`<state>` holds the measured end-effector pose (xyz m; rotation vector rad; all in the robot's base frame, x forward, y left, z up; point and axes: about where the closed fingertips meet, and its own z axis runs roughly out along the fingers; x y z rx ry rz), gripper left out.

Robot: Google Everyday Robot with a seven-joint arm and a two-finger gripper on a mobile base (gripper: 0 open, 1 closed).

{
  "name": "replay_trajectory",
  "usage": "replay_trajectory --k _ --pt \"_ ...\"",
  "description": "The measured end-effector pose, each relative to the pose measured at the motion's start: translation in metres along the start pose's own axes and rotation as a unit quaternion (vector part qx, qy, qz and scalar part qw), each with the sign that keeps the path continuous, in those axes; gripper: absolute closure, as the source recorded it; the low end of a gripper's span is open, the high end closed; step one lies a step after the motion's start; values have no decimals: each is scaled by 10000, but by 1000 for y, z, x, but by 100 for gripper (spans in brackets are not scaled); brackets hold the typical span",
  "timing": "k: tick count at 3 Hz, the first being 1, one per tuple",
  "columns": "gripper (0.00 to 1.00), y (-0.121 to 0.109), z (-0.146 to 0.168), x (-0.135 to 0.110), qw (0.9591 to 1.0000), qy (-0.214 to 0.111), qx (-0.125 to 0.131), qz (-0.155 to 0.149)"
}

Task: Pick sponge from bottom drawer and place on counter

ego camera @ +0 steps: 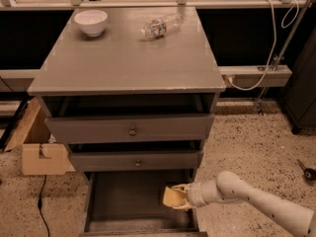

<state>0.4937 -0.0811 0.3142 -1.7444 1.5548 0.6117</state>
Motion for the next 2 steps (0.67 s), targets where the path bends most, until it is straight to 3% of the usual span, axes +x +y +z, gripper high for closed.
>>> replay_trajectory --k 2 --pt "100 -1 -3 -4 10000 -28 18 -40"
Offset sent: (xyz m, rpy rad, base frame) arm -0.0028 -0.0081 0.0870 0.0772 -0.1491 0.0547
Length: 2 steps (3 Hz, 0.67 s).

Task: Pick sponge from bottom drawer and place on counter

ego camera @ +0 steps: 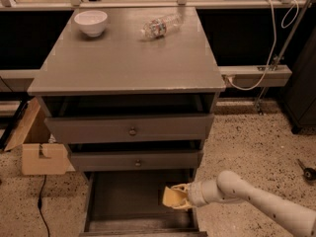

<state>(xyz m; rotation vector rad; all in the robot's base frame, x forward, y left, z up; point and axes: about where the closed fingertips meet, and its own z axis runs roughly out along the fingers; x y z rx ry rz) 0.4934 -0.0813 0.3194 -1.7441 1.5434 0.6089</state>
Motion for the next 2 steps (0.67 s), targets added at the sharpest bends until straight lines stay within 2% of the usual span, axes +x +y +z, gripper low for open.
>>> replay_trajectory --k 1,2 --pt "100 -11 -71 -76 9993 -299 190 -101" --pt "100 -22 -128 -132 9983 -298 434 -263"
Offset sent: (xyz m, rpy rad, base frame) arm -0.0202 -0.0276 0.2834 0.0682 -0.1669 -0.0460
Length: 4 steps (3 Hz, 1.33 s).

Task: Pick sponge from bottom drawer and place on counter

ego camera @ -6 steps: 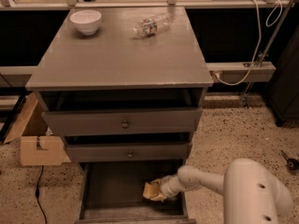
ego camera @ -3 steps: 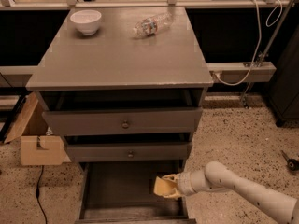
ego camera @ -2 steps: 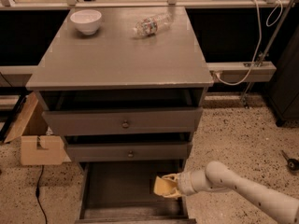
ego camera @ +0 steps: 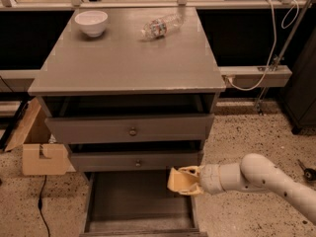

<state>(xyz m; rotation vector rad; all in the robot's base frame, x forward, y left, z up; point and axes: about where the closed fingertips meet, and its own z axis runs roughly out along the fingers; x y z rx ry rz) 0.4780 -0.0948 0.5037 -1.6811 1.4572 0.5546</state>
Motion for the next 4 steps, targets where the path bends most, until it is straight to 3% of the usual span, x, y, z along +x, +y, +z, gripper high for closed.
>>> replay_trajectory --k 1,2,3,4 --pt "100 -29 -49 -46 9997 -17 208 -141" --pt "100 -47 -81 -85 9981 377 308 -375" --pt "100 -53 -91 -97 9970 503 344 -488" --pt "100 -56 -94 -101 9971 405 386 -524"
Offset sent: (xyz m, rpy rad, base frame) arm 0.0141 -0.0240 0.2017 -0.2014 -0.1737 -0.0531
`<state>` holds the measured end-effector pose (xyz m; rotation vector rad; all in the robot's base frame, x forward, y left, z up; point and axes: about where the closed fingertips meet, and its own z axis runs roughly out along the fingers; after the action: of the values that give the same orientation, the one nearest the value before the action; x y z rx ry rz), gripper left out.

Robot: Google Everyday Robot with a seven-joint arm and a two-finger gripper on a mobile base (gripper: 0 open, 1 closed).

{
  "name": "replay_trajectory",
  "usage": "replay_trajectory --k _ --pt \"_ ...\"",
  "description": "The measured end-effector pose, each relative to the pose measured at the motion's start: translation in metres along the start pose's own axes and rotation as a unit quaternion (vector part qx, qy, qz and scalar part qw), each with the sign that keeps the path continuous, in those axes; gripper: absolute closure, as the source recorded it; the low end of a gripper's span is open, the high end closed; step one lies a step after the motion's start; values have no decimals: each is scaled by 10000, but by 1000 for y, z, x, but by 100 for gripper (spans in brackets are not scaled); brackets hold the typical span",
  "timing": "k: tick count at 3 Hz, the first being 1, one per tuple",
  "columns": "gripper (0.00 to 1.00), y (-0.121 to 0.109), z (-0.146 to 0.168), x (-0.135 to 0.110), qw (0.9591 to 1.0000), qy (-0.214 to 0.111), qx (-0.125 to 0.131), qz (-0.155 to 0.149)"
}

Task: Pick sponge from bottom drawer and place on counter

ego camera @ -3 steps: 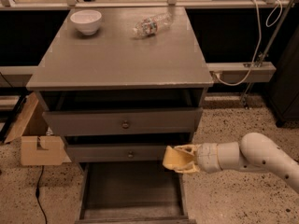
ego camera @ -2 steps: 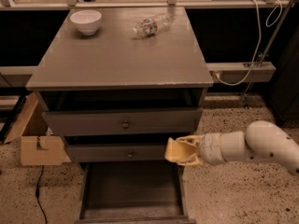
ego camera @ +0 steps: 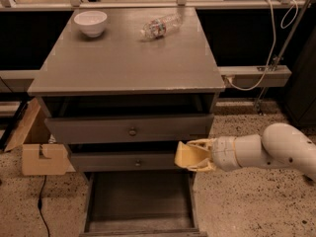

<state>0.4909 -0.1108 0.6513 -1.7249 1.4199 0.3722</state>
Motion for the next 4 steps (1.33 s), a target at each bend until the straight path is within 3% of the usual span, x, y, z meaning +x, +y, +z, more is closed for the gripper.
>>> replay_trajectory --k 2,3,4 --pt "100 -76 -86 -77 9972 -224 497 -511" --pt "100 -130 -106 -100 9971 -255 583 -420" --pt "100 -190 -99 -112 9965 -399 664 -328"
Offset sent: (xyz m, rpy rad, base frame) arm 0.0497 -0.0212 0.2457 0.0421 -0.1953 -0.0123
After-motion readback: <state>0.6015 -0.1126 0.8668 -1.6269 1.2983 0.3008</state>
